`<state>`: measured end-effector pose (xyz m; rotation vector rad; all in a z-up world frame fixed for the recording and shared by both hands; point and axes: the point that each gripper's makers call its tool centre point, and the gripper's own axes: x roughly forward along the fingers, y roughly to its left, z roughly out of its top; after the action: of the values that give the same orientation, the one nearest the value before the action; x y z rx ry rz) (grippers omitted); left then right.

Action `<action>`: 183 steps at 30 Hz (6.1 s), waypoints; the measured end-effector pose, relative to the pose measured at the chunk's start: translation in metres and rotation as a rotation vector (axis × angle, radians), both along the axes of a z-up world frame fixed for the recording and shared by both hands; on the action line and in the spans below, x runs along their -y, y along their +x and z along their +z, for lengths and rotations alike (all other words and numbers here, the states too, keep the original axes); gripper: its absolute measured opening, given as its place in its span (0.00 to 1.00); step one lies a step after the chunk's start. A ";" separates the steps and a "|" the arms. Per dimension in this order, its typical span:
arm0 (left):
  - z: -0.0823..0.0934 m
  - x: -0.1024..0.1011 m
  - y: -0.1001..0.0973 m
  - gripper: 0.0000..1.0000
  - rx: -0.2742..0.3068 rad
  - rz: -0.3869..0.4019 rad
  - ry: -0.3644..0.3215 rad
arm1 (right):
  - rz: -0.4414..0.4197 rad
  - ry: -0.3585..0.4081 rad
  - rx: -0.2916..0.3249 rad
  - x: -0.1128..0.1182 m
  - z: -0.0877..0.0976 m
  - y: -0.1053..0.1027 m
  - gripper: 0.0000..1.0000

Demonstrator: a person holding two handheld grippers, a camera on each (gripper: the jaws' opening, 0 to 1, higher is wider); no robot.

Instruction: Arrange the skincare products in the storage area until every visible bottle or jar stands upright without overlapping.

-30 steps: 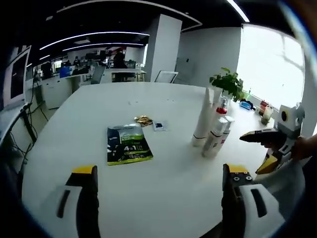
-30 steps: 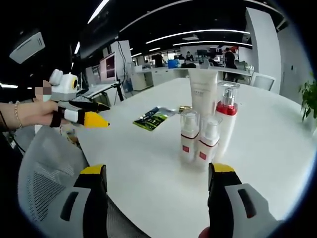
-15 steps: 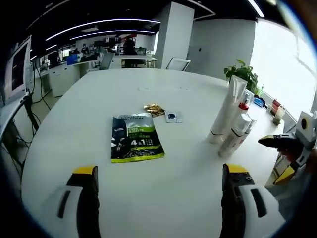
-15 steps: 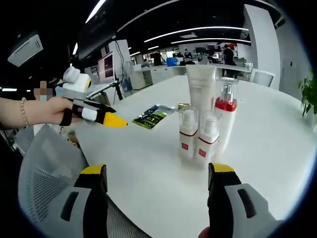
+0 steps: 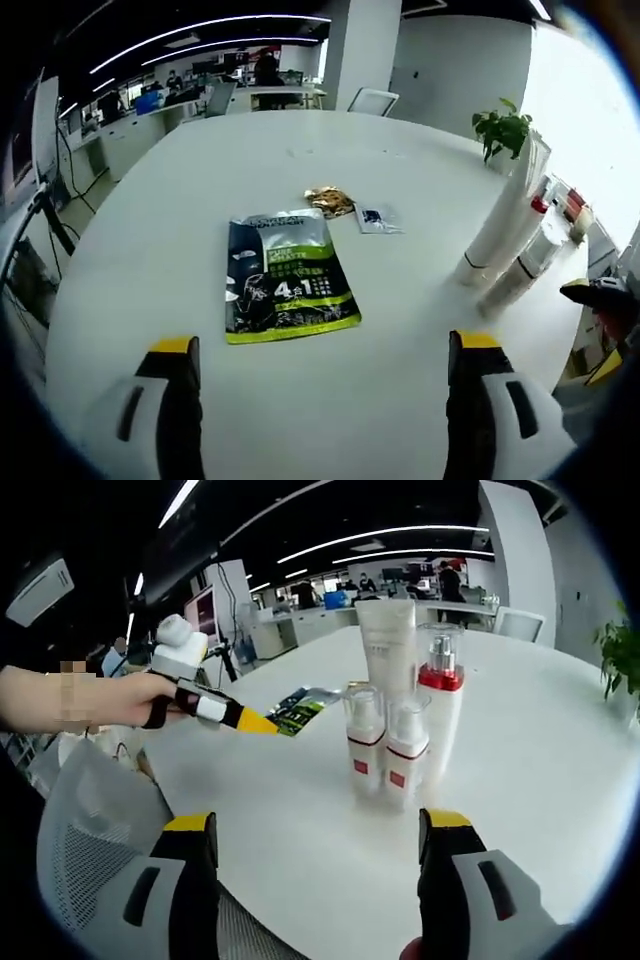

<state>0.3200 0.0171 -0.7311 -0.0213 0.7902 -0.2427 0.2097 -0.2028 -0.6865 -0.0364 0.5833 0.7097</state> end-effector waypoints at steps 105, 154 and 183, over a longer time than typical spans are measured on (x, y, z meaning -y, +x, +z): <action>0.063 0.056 -0.082 0.10 0.138 -0.219 -0.083 | 0.105 0.095 0.056 -0.027 0.027 -0.008 0.51; 0.141 0.126 -0.143 0.45 0.187 -0.444 -0.541 | 0.228 0.962 -0.226 -0.054 0.138 -0.017 0.05; 0.182 0.141 -0.153 0.01 0.200 -0.368 -0.925 | 0.044 1.086 -0.222 -0.035 0.140 0.003 0.12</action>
<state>0.1672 -0.1244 -0.5486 -0.7170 0.4222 -0.9301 0.2126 -0.1676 -0.5468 1.0494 0.3450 1.0042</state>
